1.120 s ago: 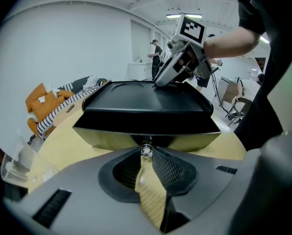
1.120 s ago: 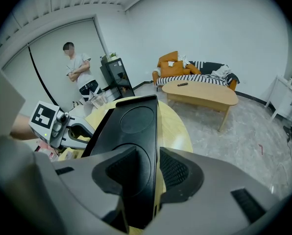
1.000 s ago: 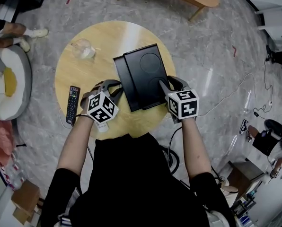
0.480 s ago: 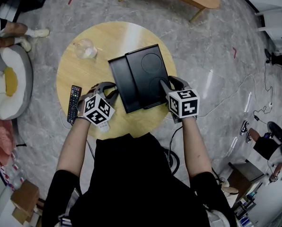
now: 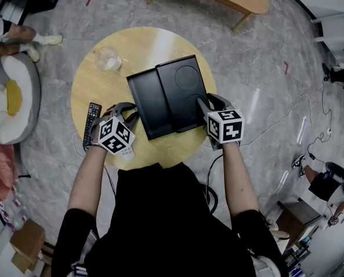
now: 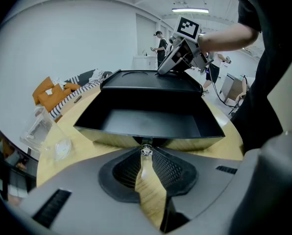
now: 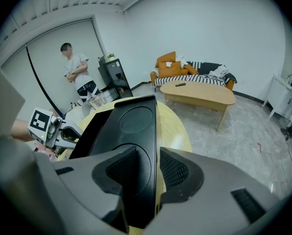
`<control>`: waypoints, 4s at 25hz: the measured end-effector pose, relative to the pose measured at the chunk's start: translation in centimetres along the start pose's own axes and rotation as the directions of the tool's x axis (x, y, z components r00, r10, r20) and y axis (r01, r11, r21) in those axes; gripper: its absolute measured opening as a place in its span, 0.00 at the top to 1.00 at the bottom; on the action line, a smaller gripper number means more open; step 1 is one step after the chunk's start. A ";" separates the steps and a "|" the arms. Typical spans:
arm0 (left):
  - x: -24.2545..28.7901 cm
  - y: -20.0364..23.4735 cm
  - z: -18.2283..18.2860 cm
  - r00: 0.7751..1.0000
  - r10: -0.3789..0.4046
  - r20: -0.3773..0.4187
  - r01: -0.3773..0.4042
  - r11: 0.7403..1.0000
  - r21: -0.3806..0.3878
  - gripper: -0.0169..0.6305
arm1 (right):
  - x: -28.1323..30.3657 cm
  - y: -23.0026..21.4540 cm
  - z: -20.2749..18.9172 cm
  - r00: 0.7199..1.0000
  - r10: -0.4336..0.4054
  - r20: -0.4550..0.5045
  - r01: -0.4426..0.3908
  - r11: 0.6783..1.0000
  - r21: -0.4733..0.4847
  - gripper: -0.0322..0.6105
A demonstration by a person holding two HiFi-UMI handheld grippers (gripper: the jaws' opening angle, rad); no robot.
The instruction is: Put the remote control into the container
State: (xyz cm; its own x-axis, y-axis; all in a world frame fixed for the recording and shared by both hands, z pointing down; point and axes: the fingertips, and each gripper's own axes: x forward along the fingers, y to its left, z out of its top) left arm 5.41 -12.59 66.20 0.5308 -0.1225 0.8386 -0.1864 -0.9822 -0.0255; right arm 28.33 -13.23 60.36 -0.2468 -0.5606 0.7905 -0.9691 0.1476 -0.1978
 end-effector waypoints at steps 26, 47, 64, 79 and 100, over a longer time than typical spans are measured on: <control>-1.4 0.0 -1.1 0.996 0.010 0.083 -0.003 0.997 -0.079 0.85 | -0.3 0.0 -0.2 0.993 -0.121 0.020 0.121 0.992 -0.026 0.71; -19.1 2.9 3.4 0.799 0.239 0.552 -0.050 0.941 -0.335 0.85 | -12.9 11.2 3.1 0.844 -0.143 0.516 0.105 0.989 0.103 0.91; -30.3 0.7 -0.6 0.642 0.304 0.704 0.027 0.909 -0.417 0.96 | -19.2 20.7 0.1 0.706 -0.135 0.696 0.040 0.988 0.151 0.94; -31.2 0.5 -3.3 0.664 0.323 0.674 -0.009 0.905 -0.425 0.96 | -18.4 23.5 0.0 0.708 -0.123 0.695 0.028 0.989 0.146 0.94; -20.3 4.1 -10.9 0.839 0.441 0.318 -0.168 0.766 -0.620 0.76 | -16.1 20.6 2.3 0.774 -0.056 0.631 0.001 0.996 0.088 0.94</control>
State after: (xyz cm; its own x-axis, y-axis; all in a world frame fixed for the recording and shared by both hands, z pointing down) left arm -15.19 -12.52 54.99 0.6258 -0.5815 0.5199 -0.7448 -0.6433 0.1770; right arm 12.33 -2.99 42.20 -0.1399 -0.9562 0.2571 -0.9661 0.0749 -0.2471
